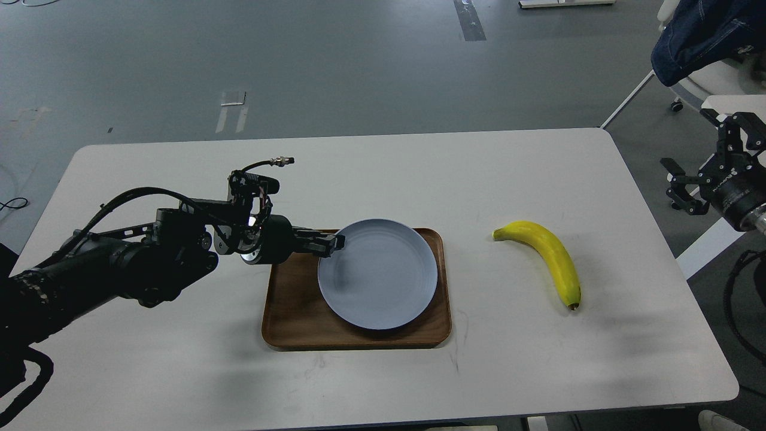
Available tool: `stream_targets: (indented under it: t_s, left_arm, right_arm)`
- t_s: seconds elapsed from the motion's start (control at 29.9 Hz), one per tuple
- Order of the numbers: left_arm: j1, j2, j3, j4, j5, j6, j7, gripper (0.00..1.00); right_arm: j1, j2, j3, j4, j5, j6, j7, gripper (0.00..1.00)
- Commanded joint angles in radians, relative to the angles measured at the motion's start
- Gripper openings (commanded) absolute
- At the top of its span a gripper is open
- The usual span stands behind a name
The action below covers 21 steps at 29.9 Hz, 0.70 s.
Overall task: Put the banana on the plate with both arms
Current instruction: 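Lower the plate onto the wooden tray and open the left gripper, then withdraw the left gripper up and away from the plate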
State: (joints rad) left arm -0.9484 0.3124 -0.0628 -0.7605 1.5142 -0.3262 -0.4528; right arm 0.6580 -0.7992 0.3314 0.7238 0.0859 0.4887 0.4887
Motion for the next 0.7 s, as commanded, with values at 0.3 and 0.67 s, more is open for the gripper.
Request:
stream_targets:
  t_s: [0.3,0.67]
  left_arm:
    - [-0.004,-0.012,0.035,0.007,-0.002,-0.001,-0.001,0.46]
    - [-0.078,0.025,0.0,-0.01,-0.263,0.004,-0.036,0.98]
  right_arm:
    - [-0.001,-0.002,0.001,0.002,0.0,0.0,0.0,1.0]
    - [-0.001,0.0,0.001,0.002,0.0,0.0,0.0,1.0]
